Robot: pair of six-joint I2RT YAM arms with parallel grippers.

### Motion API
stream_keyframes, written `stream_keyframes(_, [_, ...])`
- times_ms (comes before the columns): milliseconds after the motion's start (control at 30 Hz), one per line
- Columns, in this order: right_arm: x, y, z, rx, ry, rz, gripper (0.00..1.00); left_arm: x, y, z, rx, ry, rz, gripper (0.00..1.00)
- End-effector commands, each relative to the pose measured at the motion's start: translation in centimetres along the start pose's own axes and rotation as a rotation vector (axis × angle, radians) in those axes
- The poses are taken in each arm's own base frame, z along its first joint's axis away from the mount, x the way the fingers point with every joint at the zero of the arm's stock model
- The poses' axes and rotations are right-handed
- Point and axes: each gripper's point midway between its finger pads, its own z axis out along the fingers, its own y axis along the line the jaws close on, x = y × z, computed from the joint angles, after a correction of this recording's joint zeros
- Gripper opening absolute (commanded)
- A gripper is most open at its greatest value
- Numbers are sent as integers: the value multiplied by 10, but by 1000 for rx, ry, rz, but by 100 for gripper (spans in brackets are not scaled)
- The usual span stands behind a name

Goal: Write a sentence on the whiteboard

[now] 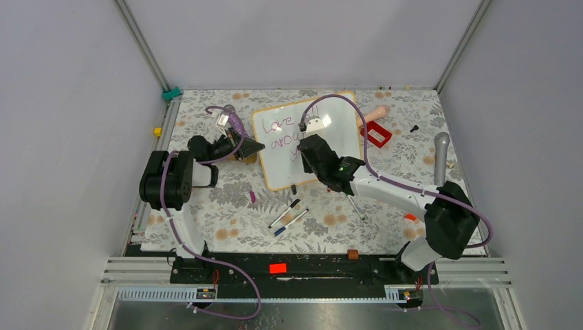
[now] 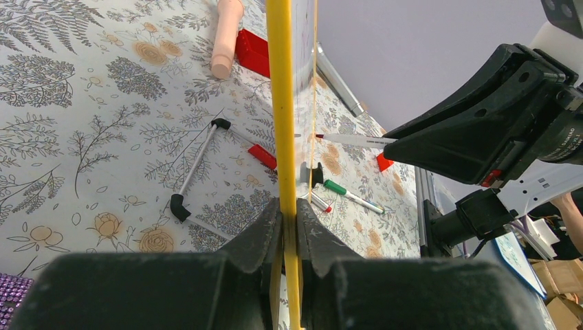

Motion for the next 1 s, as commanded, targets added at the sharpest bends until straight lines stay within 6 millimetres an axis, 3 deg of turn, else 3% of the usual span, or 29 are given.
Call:
stream_keyframes(0, [-18,-4,0,44,-50,2,0,-12,-7,3,51,-8,127,0])
stream_keyframes(967, [-23,0,13,59,-44,-5,0,-13,-8,3,53,-8,131,0])
